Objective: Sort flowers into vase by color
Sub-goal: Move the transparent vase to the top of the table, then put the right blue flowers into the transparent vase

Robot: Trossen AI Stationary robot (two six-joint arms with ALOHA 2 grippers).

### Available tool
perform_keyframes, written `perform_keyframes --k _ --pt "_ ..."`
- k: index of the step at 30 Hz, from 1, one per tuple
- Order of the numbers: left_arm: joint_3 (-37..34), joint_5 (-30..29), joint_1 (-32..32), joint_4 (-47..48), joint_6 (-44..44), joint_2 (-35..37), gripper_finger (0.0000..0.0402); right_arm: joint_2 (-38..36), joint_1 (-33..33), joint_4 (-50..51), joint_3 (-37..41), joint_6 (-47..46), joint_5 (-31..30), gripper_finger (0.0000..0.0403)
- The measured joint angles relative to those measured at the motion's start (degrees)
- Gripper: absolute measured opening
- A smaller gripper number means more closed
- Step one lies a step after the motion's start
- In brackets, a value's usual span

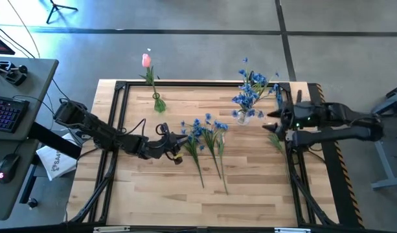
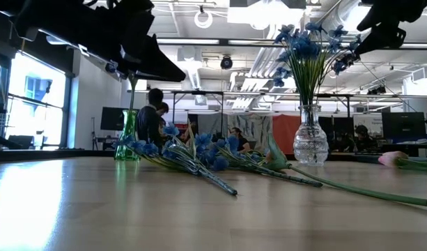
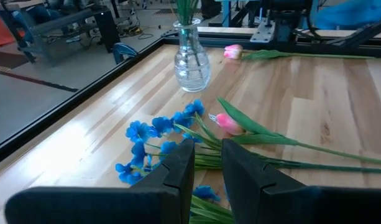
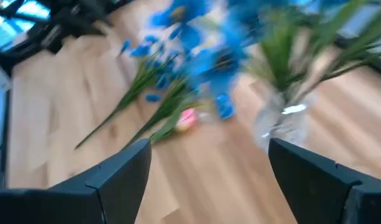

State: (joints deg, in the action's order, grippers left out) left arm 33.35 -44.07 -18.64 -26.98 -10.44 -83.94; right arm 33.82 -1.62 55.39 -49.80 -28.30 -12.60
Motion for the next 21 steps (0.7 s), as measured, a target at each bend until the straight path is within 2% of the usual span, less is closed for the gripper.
perform_keyframes --k 11,14,17,21 --pt "0.01 -1.85 -3.37 0.77 0.09 0.00 0.0066 19.52 -33.69 -3.18 0.00 -20.01 -12.05 0.0318" --pt "0.01 -3.30 -3.96 1.08 0.11 0.04 0.0066 25.12 -41.08 -6.29 0.00 -25.28 -19.26 0.0318" --pt "0.01 -3.46 -4.03 1.36 0.11 0.04 0.0066 31.64 -45.89 -10.00 0.00 -29.41 -27.03 0.0318" --pt "0.01 -3.48 -3.73 1.39 0.11 0.04 0.0066 40.15 -46.59 -15.09 0.00 -34.54 -27.56 0.0318"
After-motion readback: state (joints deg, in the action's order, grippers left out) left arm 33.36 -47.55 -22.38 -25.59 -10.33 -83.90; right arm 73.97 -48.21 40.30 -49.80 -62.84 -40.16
